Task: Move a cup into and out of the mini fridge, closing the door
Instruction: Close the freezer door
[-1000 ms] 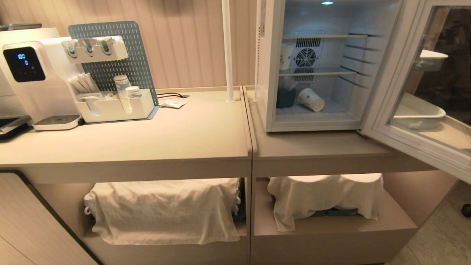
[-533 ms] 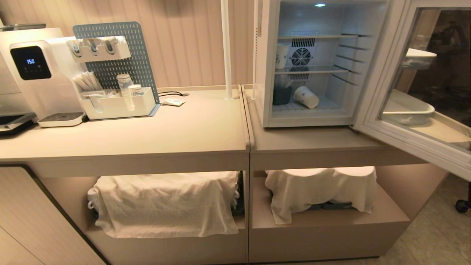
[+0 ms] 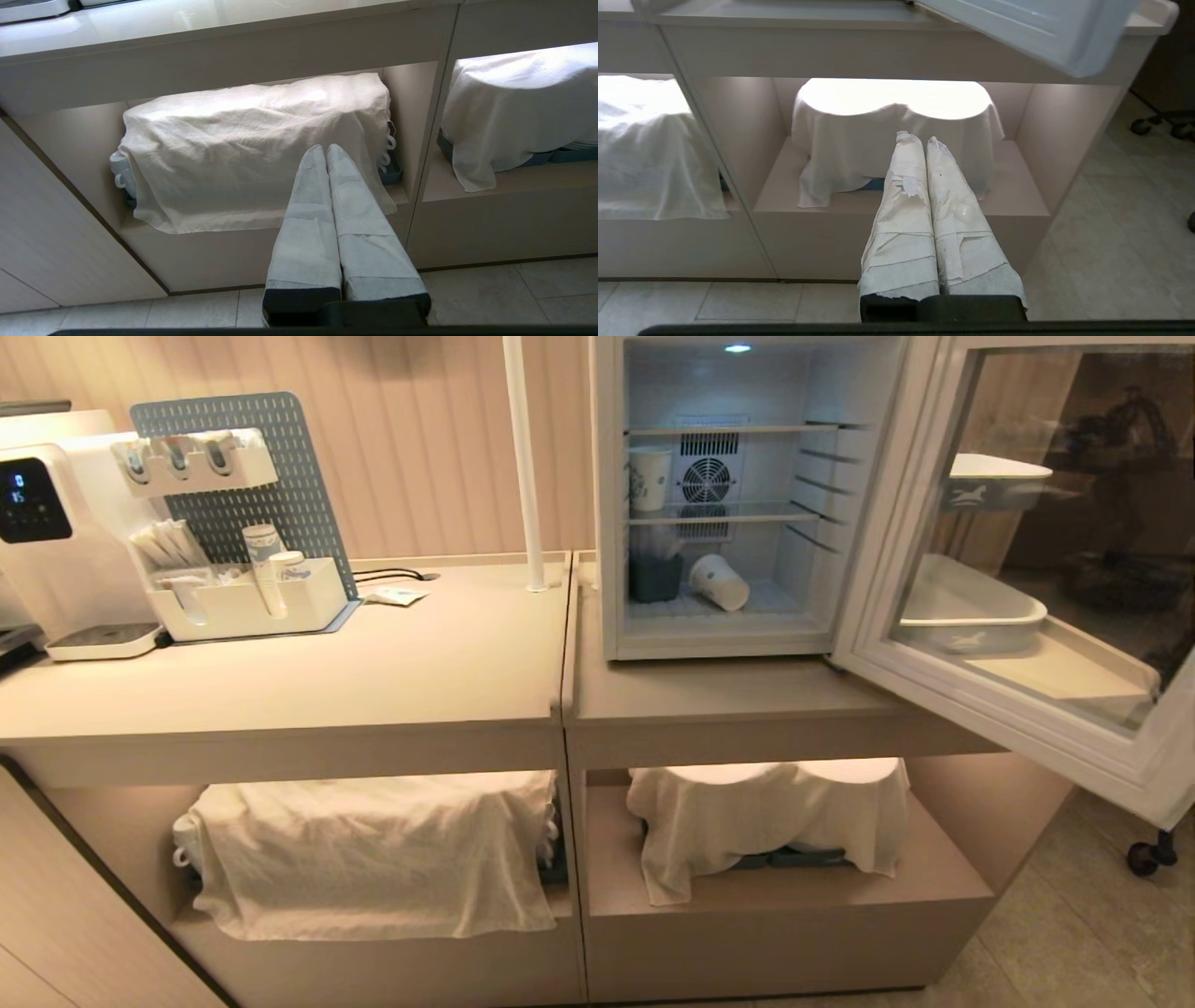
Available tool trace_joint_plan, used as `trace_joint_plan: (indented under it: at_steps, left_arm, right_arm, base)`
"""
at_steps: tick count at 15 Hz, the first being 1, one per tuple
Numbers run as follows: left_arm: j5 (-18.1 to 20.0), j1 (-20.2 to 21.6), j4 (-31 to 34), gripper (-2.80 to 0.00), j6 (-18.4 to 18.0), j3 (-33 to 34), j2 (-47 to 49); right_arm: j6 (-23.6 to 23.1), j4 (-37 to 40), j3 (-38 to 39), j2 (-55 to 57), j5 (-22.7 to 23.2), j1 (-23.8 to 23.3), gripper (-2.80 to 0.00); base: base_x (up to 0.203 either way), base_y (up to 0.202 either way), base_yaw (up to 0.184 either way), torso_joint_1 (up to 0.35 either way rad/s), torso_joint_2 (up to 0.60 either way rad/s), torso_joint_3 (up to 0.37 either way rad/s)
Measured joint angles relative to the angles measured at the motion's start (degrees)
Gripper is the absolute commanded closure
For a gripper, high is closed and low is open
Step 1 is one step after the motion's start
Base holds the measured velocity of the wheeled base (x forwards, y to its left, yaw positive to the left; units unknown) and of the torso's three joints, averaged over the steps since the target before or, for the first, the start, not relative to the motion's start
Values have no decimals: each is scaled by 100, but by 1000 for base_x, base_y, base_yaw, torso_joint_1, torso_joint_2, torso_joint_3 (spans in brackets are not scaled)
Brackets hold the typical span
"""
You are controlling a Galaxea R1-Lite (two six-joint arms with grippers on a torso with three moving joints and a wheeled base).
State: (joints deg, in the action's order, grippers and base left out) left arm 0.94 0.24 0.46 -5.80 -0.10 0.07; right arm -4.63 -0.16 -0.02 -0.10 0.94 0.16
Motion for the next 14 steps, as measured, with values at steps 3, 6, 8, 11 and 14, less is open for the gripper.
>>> trace_joint_plan:
  at_steps: [3,6,8,11,14]
  left_arm:
    - [0,0,5,0,4,0,0]
    - [2,0,5,0,9,0,0]
    - [1,2,6,0,11,0,0]
    - [2,0,2,0,11,0,0]
    - [2,0,5,0,12,0,2]
  right_arm:
    - [2,0,0,0,-1,0,0]
    - [6,0,0,0,-3,0,0]
    - [9,5,-2,0,-20,2,0]
    - [9,-6,-5,0,-1,0,0]
    - [17,-9,-5,2,-4,0,0]
  base:
    - [0,-194,0,3,1,3]
    - [0,-192,-1,1,0,1]
    - [0,-195,1,4,1,3]
    - [0,-194,0,5,2,2]
    - [0,-195,2,2,3,3]
